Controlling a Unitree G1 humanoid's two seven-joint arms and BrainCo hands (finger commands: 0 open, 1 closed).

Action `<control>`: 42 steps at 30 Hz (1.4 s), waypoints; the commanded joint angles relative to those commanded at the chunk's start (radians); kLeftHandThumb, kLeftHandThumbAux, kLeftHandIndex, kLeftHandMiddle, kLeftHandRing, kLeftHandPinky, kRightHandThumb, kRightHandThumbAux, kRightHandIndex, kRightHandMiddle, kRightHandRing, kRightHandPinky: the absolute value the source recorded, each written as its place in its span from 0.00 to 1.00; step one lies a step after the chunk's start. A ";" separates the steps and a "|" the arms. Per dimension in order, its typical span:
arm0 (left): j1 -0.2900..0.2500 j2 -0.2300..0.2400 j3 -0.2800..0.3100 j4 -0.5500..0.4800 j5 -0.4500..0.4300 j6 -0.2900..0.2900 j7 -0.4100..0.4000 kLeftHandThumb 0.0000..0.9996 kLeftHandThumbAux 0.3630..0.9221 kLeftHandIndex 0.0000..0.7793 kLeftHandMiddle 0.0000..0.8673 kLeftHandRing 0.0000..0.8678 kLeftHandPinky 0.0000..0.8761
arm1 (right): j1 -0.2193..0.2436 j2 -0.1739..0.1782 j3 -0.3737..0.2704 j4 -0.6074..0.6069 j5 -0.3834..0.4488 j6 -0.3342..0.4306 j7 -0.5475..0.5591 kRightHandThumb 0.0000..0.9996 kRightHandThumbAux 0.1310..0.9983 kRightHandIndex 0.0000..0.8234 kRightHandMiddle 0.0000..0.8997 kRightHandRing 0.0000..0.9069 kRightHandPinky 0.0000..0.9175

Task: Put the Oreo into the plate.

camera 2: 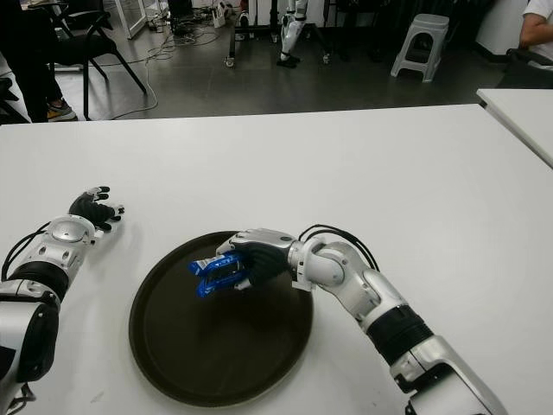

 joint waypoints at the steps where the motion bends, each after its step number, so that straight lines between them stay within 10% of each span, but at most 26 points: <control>1: -0.001 0.000 -0.002 0.000 0.002 0.003 0.000 0.17 0.82 0.10 0.13 0.15 0.13 | -0.001 0.002 0.000 0.004 0.000 -0.001 -0.001 0.70 0.69 0.53 0.88 0.88 0.86; 17: 0.003 -0.002 0.009 -0.001 -0.012 -0.006 -0.007 0.15 0.85 0.10 0.13 0.15 0.13 | -0.003 0.007 -0.012 -0.005 0.005 0.010 0.006 0.70 0.69 0.52 0.87 0.88 0.86; 21: 0.002 -0.002 0.014 0.000 -0.017 -0.005 -0.011 0.20 0.85 0.12 0.11 0.15 0.15 | 0.005 0.011 -0.023 -0.024 0.008 0.044 0.008 0.69 0.70 0.50 0.63 0.65 0.57; 22: 0.001 -0.002 0.011 0.000 -0.014 0.001 -0.011 0.19 0.84 0.11 0.11 0.14 0.14 | 0.009 0.013 -0.026 -0.035 0.021 0.068 0.028 0.47 0.74 0.36 0.46 0.47 0.41; 26: 0.000 -0.001 0.003 0.001 -0.006 0.006 -0.009 0.14 0.85 0.09 0.10 0.13 0.12 | 0.023 0.023 -0.016 -0.037 0.040 0.106 0.065 0.10 0.70 0.08 0.11 0.11 0.10; 42: 0.000 0.001 -0.004 0.002 -0.003 0.003 -0.001 0.16 0.85 0.10 0.13 0.15 0.14 | -0.017 0.021 0.008 0.039 0.049 0.070 0.131 0.00 0.52 0.00 0.00 0.00 0.00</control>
